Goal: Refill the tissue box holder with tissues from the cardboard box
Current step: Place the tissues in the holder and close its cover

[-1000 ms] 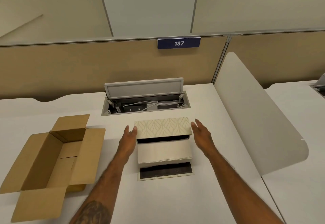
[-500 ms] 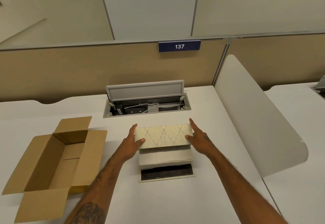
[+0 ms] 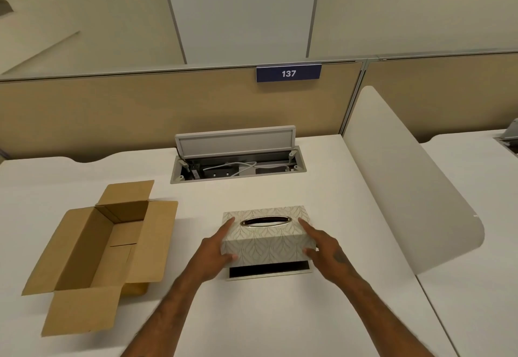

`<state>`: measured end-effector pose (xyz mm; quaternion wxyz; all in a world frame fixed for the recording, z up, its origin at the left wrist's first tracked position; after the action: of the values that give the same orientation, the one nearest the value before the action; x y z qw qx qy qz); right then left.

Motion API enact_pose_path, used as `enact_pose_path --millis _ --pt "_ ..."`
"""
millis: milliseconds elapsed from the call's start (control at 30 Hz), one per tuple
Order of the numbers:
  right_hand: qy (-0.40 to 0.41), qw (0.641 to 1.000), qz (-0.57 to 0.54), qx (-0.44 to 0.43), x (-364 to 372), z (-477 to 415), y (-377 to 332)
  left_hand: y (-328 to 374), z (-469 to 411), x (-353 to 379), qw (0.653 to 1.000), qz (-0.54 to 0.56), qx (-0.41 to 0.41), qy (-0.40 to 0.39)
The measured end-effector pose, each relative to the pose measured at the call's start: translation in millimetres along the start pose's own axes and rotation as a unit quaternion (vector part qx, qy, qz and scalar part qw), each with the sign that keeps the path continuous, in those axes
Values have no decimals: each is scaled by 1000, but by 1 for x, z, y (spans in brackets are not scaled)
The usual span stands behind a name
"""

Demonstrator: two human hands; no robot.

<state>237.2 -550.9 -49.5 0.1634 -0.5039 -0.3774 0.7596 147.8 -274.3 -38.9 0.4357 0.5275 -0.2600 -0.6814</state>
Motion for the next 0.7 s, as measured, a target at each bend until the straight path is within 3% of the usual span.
enact_pose_path --millis 367,700 --pt "61 994 89 -29 32 28 23 -33 24 39 991 -71 70 94" --pt "106 985 108 -87 45 32 33 -45 25 50 986 -97 80 109"
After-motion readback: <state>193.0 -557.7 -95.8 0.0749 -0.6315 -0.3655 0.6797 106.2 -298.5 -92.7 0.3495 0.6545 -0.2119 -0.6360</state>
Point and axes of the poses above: each hand's wrist, its own z-axis away from the middle knuckle, its own x-axis out of the palm, y = z × x, the point moved 4 cm from there along -z, towards the middle knuckle, and after that the axes turned 3 degrees about x, right-handed, at the moved point
